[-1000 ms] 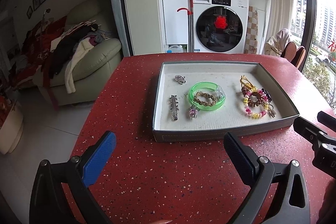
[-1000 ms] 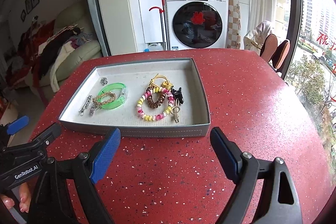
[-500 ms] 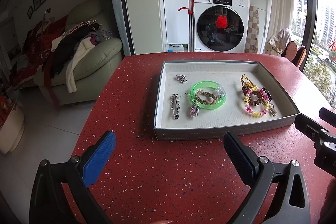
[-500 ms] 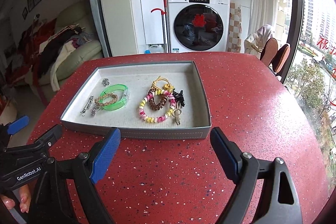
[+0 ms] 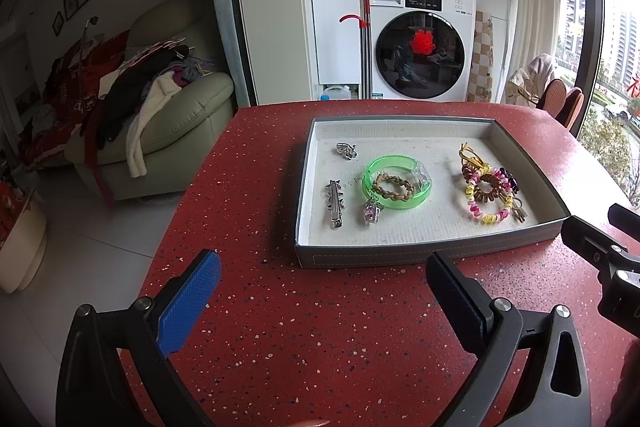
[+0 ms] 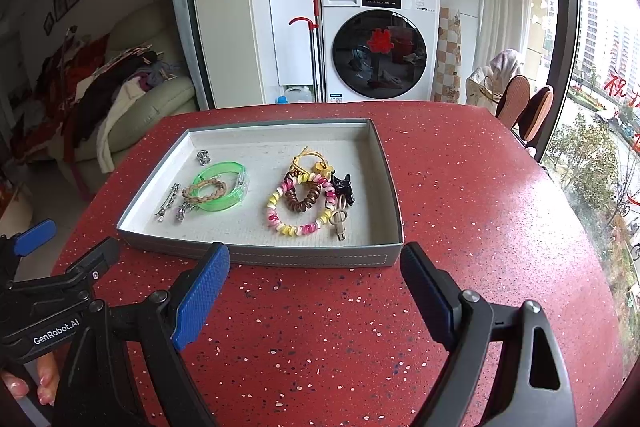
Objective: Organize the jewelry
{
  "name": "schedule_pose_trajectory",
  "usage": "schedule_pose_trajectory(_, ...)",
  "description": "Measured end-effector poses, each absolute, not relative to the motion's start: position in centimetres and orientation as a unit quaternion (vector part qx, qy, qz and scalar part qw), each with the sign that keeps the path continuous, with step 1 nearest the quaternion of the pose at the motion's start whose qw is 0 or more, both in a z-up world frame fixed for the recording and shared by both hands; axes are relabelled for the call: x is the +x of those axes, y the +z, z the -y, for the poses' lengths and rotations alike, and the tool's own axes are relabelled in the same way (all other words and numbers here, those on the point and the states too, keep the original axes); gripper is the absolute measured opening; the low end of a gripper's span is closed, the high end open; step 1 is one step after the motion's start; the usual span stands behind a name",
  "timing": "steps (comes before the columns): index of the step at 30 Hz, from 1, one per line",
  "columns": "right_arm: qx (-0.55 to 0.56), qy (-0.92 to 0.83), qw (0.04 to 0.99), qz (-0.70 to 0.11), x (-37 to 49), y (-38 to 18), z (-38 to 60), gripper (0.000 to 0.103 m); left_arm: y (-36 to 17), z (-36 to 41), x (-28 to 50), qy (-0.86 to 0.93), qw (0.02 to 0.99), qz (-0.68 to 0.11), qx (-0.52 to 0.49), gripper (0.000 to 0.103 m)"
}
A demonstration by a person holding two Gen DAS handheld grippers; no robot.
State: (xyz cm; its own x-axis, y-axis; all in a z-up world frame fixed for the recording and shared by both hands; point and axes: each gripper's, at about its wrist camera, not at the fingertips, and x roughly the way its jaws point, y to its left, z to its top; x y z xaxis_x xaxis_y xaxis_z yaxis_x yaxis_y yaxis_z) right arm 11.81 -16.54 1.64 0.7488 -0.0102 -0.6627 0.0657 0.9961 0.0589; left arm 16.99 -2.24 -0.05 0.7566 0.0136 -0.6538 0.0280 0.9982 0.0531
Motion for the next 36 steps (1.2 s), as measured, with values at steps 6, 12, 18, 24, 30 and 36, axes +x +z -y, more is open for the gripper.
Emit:
schedule_pose_trajectory(6, 0.039, -0.019, 0.935, -0.353, 11.84, 1.85, 16.35, 0.089, 0.04, 2.11, 16.91, -0.003, 0.937, -0.349, 0.030, 0.103)
schedule_pose_trajectory(12, 0.038, -0.020, 0.935, -0.353, 11.84, 1.86, 16.36, 0.089, 0.04, 2.11, 16.90, -0.003, 0.937, -0.349, 0.030, 0.103)
schedule_pose_trajectory(18, 0.039, -0.019, 0.935, -0.353, 11.84, 1.85, 16.36, 0.089, 0.10, 2.06, 16.86, -0.002, 0.937, -0.348, 0.029, 0.103)
schedule_pose_trajectory(24, 0.039, -0.019, 0.935, -0.352, 11.83, 1.83, 16.35, 0.089, 0.25, 1.93, 16.87, -0.001, 0.937, -0.348, 0.030, 0.103)
schedule_pose_trajectory(30, 0.039, -0.018, 0.935, -0.353, 11.84, 1.95, 16.23, 0.089, 0.24, 1.94, 16.86, -0.001, 0.937, -0.348, 0.030, 0.103)
schedule_pose_trajectory(36, 0.039, -0.018, 0.935, -0.353, 11.83, 1.93, 16.24, 0.089, 0.24, 1.95, 16.86, -0.001, 0.937, -0.348, 0.030, 0.103)
